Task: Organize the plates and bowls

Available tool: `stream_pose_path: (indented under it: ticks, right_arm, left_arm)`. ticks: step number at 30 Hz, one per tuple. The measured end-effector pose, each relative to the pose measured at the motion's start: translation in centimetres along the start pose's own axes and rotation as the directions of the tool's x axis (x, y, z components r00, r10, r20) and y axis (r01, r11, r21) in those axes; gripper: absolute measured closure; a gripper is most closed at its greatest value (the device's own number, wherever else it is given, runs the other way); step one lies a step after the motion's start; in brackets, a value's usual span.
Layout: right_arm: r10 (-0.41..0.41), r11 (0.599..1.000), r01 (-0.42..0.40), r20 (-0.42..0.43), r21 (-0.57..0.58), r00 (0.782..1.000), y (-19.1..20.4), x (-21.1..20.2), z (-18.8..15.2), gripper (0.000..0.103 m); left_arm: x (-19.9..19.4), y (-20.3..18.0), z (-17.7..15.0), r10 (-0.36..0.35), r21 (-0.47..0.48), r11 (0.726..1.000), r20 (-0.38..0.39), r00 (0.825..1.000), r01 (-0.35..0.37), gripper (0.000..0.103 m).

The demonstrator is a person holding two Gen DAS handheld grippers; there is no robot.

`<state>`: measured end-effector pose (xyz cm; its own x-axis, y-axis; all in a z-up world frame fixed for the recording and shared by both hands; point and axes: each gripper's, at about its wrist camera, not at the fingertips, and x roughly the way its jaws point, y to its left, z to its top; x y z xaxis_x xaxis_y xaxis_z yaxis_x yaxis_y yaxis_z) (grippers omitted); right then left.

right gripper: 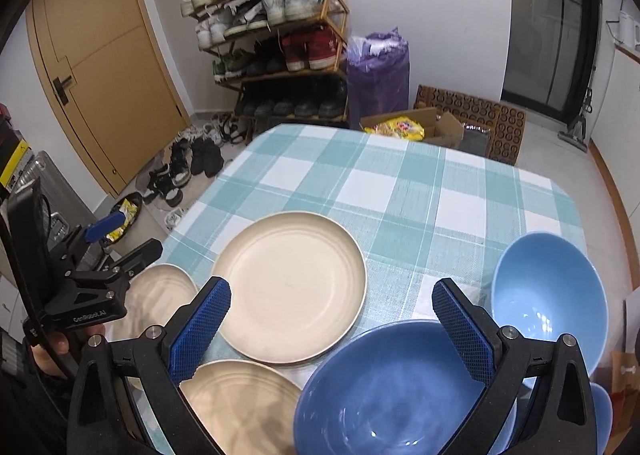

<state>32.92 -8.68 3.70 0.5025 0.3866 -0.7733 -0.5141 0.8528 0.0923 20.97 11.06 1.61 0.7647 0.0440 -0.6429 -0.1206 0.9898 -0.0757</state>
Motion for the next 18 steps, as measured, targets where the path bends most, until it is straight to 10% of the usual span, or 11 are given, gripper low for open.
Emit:
stream_pose_path:
  ticks: [18]
  right_arm:
    - [-0.011, 1.000, 0.017, -0.198, 0.026, 0.980, -0.9, 7.6, 0.9, 0.001]
  left_arm:
    - [5.6, -0.8, -0.8, 0.025, 0.054, 0.998, -0.159, 0.987, -0.016, 0.000]
